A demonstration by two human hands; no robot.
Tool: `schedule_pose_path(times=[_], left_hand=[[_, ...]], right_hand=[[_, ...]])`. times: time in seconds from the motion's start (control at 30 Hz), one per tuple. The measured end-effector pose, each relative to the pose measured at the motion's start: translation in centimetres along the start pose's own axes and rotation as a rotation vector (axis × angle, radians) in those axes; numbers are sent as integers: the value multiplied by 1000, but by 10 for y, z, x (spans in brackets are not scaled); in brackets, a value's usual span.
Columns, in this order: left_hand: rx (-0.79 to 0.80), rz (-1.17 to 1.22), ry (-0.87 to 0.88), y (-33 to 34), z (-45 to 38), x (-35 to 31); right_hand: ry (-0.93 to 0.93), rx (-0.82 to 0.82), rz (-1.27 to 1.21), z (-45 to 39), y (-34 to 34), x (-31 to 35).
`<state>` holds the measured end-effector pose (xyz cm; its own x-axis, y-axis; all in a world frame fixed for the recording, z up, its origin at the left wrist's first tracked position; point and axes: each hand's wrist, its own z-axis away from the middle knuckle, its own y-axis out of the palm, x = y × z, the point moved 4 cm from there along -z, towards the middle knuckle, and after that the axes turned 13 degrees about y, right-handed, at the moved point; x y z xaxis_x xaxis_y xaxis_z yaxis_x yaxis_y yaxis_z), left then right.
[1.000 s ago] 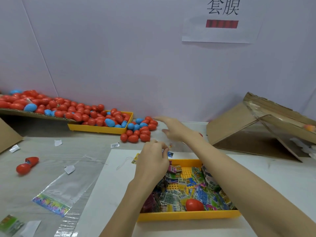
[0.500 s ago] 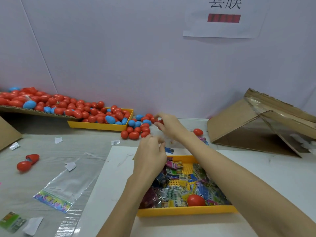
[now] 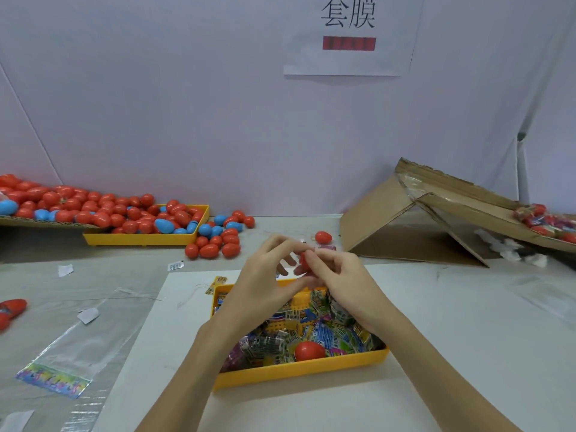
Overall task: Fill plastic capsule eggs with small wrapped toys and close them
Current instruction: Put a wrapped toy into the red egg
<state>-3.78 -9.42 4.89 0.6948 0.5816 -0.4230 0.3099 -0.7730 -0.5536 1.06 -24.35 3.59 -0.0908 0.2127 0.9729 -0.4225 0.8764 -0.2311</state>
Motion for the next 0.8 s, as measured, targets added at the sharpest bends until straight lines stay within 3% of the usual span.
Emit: schedule_pose_path(times=[0.33,0.43,0.53,0.63,0.7,0.8], left_hand=[[-16,-40,86,-6,-3,-3],[-80,-24,18,-9,-3,1],[-164,53,-116,-13,0,8],[-222,79,-198,-18,2,14],[-239,74,-222,-20,2,15],[-251,82,-252,-20,3,17]], right_hand=[[-3,90,34,4,2,0],[75,116,-16,3,4,0],[-82,-38,428,5,3,-1],[-135,-28,855,10,15,-7],[-119,-14,972,11,21,-9],[-136,-1,955,12,22,-8]])
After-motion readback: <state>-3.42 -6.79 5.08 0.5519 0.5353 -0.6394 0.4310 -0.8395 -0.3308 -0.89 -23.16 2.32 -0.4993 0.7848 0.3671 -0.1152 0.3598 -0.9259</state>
